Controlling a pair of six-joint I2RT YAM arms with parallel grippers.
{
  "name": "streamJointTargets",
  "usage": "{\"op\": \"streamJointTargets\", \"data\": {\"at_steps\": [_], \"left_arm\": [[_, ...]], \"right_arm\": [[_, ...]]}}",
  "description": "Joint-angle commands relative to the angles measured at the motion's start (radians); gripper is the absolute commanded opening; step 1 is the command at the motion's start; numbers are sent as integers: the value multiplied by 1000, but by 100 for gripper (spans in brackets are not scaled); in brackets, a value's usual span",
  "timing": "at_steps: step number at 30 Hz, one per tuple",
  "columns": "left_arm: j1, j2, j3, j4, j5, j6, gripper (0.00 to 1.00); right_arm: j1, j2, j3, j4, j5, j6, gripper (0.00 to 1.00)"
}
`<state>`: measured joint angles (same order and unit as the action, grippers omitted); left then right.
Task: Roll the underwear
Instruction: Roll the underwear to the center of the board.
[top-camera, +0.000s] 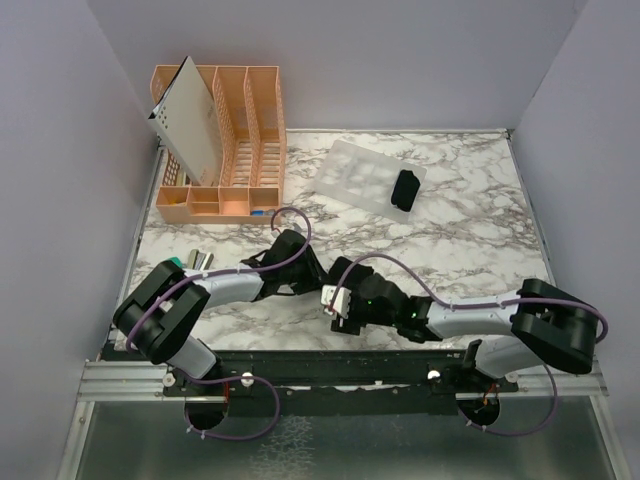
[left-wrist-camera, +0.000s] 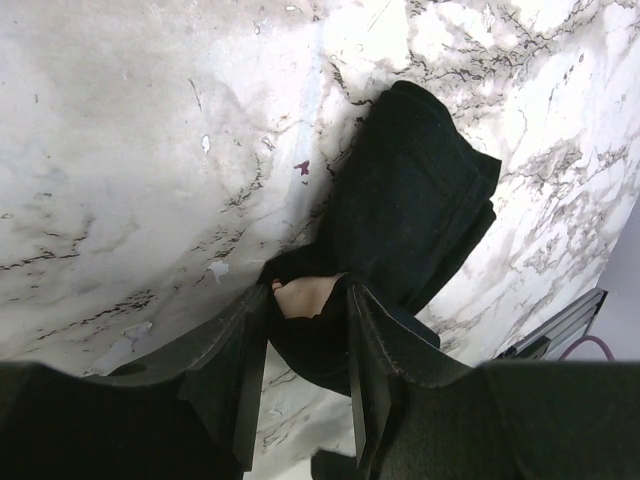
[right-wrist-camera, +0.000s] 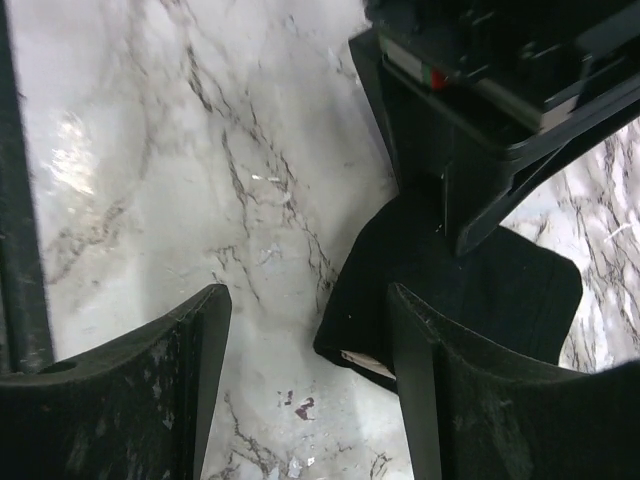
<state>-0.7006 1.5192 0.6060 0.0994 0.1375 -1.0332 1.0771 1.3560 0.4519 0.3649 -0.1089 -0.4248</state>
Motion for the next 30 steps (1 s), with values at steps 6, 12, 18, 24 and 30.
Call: {"op": "streamJointTargets", "data": {"at_steps": [6,12,18,24,30], "left_arm": [[-9,57,-43,-195,-7,44,41],[-9,54,-41,-195,-9,44,41],[-9,56,-47,-188,-10,43,41],[-8,21,-61,-191,-20,27,41],[12,-19,-69,-212,-25,12,48]], "right_arm": [[76,106,38,77,283,-95,67],[92,99,34,103,305,-107,67],[93,186,47,110,339,-93,63],[94,245,90,55,370,7,39],[96,230,49,105,347,69,18]]}}
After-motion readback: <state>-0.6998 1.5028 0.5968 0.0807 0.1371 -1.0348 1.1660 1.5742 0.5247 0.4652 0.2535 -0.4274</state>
